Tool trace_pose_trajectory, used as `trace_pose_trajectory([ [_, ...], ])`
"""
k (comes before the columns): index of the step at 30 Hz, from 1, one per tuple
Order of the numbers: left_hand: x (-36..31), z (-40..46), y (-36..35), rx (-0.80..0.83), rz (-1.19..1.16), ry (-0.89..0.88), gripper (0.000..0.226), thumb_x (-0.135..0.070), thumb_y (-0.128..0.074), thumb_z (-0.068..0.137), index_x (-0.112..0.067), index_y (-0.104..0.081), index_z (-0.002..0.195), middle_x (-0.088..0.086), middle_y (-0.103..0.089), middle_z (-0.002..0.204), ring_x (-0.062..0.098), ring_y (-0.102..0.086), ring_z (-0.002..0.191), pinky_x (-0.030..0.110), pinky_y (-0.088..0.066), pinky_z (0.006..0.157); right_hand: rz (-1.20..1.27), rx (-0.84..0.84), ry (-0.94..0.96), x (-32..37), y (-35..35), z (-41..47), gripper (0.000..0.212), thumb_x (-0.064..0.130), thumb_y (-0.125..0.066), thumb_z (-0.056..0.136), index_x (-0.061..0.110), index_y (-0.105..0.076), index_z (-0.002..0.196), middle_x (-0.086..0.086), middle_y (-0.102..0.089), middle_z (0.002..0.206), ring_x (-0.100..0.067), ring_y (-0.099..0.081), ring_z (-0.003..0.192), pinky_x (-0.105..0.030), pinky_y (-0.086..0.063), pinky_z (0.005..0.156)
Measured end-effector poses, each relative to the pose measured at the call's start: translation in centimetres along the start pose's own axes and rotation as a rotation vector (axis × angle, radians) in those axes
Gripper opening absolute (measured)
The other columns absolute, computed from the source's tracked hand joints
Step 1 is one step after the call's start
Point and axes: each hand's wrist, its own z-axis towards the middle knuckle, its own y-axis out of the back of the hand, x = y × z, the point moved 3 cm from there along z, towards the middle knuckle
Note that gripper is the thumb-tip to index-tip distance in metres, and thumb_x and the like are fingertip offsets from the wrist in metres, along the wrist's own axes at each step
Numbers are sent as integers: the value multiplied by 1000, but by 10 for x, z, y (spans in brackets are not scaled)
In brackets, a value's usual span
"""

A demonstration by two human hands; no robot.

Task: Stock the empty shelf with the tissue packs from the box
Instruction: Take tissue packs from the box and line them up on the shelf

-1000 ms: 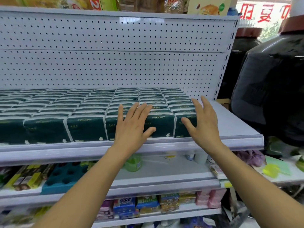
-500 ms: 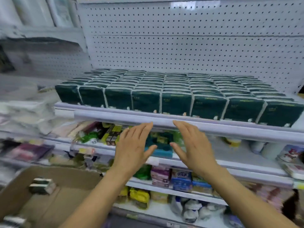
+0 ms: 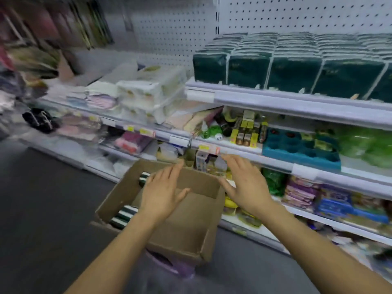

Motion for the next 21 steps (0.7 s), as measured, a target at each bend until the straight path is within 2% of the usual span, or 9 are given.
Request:
trace_pose_trajectory([
  [3, 45, -6, -17, 52, -33, 83, 75, -55, -52, 92, -26, -22, 154, -2, -45, 147, 22, -44, 133, 39, -38, 104, 10, 94, -1, 24, -36, 14, 59, 45, -50, 96, 24, -32, 147, 0, -45, 140, -24, -45, 124, -38, -44, 87],
  [10, 134, 4, -63, 231, -85, 277, 75, -50, -55, 93, -25, -17, 154, 0, -41, 145, 24, -44, 128, 42, -44, 99, 44, 268, 43, 48, -110, 75, 59, 39, -53, 94, 22, -33, 147, -3, -43, 141, -26, -41, 129, -39, -41, 99],
  [16, 197, 37, -99, 310, -120, 353, 73, -46, -56, 93, -26, -19, 153, 1, -43, 142, 25, -46, 124, 43, -46, 94, 63, 375, 56, 64, -176, 139, 61, 38, -52, 95, 21, -29, 149, -4, -39, 144, -23, -38, 131, -38, -45, 93],
  [21, 254, 53, -132, 352, -184, 399, 67, -37, -56, 95, -23, -23, 152, 4, -44, 142, 24, -46, 125, 43, -46, 98, 69, 471, 51, 84, -230, 178, 61, 39, -52, 95, 25, -26, 149, -3, -37, 145, -23, -40, 131, -38, -44, 99],
])
